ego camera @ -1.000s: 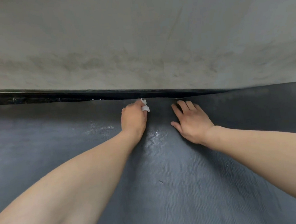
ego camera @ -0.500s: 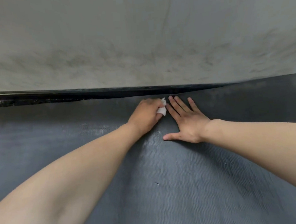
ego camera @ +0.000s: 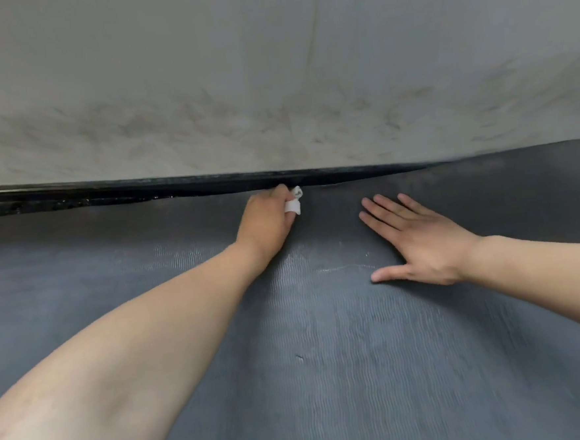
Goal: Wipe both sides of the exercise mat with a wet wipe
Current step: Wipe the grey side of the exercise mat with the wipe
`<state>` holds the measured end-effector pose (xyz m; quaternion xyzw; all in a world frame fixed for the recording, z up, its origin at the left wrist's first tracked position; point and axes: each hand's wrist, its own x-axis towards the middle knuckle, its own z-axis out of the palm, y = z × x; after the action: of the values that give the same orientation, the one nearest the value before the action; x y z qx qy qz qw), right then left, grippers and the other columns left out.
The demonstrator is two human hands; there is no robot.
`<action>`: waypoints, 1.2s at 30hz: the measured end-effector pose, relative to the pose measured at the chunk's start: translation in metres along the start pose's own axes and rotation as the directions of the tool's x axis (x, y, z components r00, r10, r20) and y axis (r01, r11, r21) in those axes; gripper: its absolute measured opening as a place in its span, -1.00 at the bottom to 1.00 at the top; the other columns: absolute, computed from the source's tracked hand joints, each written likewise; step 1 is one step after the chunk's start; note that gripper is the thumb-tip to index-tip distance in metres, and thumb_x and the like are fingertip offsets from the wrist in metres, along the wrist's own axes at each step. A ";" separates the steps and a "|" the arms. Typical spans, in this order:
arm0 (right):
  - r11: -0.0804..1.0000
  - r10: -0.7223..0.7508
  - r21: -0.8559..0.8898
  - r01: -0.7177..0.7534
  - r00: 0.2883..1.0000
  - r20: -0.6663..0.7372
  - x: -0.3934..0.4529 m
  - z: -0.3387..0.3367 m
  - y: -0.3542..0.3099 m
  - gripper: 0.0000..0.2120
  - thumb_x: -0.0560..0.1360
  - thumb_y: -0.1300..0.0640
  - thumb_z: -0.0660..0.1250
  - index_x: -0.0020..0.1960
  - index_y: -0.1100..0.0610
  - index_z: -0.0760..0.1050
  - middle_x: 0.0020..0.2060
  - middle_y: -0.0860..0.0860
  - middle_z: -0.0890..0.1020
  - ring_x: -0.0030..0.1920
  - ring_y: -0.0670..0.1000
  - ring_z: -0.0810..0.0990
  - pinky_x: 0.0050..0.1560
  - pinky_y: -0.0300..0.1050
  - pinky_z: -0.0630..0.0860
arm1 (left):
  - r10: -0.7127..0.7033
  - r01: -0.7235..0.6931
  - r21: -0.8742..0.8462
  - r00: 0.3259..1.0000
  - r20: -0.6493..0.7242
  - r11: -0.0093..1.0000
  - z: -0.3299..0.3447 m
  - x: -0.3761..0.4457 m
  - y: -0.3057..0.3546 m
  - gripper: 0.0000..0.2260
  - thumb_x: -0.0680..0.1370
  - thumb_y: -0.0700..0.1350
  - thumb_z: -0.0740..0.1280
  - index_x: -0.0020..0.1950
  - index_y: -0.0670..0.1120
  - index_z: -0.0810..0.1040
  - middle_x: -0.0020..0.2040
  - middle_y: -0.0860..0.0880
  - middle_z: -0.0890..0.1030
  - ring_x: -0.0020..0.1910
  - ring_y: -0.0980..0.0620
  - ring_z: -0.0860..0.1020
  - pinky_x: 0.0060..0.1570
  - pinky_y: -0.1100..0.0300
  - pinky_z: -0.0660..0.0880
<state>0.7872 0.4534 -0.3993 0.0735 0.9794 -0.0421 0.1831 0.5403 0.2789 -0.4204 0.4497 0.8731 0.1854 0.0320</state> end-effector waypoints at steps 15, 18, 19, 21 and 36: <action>0.965 0.134 0.204 -0.162 0.981 0.144 0.022 0.007 -0.086 0.66 -0.01 -0.70 0.42 0.67 0.09 -0.42 0.62 0.12 -0.46 0.61 0.22 -0.49 0.60 0.37 -0.33 | 0.703 -0.655 -0.270 0.604 0.374 0.706 -0.006 -0.105 0.020 -0.85 0.57 -0.04 0.37 -0.07 -0.12 0.53 -0.17 -0.11 0.55 -0.16 -0.10 0.44 -0.11 0.05 0.33; 0.967 0.152 0.183 -0.177 0.978 0.140 0.014 -0.001 -0.094 0.62 0.04 -0.67 0.44 0.69 0.09 -0.35 0.66 0.14 -0.37 0.65 0.23 -0.39 0.61 0.39 -0.25 | 0.570 -0.574 -0.098 0.751 0.333 0.813 -0.015 -0.085 0.004 -0.75 0.58 0.06 0.28 -0.09 -0.12 0.52 -0.19 -0.11 0.57 -0.18 -0.15 0.49 -0.12 0.02 0.37; 0.970 0.149 0.175 -0.170 0.981 0.126 0.007 -0.003 -0.100 0.60 0.05 -0.66 0.44 0.70 0.10 -0.32 0.67 0.15 -0.33 0.66 0.24 -0.35 0.61 0.41 -0.22 | 0.418 -0.422 -0.022 0.887 0.198 0.906 -0.017 -0.077 -0.003 -0.71 0.56 0.09 0.23 -0.10 -0.12 0.53 -0.20 -0.12 0.58 -0.19 -0.19 0.51 -0.14 0.00 0.38; 0.975 0.132 0.164 -0.148 0.986 0.104 -0.012 -0.002 -0.115 0.60 0.04 -0.67 0.44 0.70 0.10 -0.29 0.67 0.15 -0.31 0.66 0.25 -0.32 0.61 0.43 -0.18 | 0.198 -0.196 -0.045 0.979 0.055 0.980 -0.012 -0.088 0.000 -0.72 0.52 0.07 0.21 -0.09 -0.13 0.55 -0.21 -0.13 0.60 -0.20 -0.23 0.53 -0.15 -0.01 0.38; 0.989 0.090 0.094 -0.115 0.968 0.236 -0.057 0.019 -0.151 0.64 0.06 -0.63 0.47 0.65 0.13 -0.45 0.62 0.16 -0.46 0.61 0.26 -0.47 0.59 0.45 -0.25 | 0.612 -0.562 -0.243 0.725 0.315 0.791 -0.012 -0.225 0.056 -0.81 0.59 -0.03 0.34 -0.16 -0.09 0.47 -0.23 -0.10 0.52 -0.22 -0.12 0.42 -0.20 0.03 0.30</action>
<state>0.8223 0.2953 -0.3874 0.1282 0.9427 -0.0934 0.2936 0.7143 0.1251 -0.4146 0.7269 0.6482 0.1523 0.1683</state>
